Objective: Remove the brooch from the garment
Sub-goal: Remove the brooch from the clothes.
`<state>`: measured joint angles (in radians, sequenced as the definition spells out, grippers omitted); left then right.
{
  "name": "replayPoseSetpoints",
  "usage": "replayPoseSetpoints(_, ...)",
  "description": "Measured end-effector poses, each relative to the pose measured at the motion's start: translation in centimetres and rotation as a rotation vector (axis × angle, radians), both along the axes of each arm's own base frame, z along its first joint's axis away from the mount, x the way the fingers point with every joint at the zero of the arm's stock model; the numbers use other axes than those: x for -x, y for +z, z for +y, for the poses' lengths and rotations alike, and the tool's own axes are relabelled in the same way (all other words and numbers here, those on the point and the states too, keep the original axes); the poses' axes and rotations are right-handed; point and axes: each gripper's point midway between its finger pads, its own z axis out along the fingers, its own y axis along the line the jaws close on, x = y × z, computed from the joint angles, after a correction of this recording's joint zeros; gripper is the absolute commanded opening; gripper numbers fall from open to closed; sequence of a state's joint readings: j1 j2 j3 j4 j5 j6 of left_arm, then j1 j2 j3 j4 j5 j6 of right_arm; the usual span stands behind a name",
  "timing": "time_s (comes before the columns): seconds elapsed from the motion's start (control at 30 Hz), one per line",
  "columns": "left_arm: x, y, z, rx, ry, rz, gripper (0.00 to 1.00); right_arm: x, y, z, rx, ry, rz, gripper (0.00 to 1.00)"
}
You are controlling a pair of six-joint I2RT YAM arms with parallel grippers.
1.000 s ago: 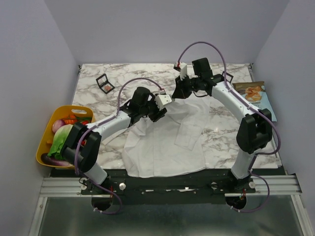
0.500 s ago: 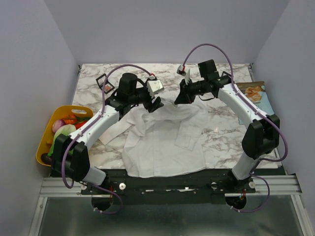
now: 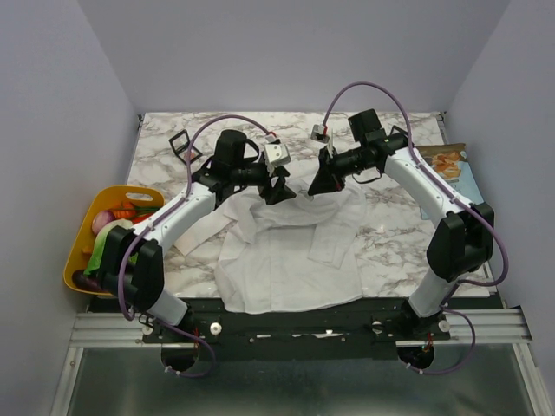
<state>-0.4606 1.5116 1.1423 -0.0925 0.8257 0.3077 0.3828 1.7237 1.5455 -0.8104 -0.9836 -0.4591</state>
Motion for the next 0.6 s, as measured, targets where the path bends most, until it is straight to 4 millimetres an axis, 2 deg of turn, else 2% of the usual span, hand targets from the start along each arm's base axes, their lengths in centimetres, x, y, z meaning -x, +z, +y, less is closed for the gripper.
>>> replayPoseSetpoints(0.2, 0.1, -1.0, -1.2, 0.010, -0.032, 0.051, 0.75, 0.1, -0.1, -0.1, 0.003, 0.016, -0.014, 0.11)
replayPoseSetpoints(0.43, 0.5, -1.3, -2.3, 0.024, -0.081, 0.072, 0.63, 0.1, -0.2, -0.1, 0.006, 0.014, -0.015, 0.11)
replayPoseSetpoints(0.6, 0.3, -0.4, -3.0, 0.048, -0.119, 0.068, 0.56, 0.1, -0.2, -0.1, 0.008, 0.013, -0.015, 0.12)
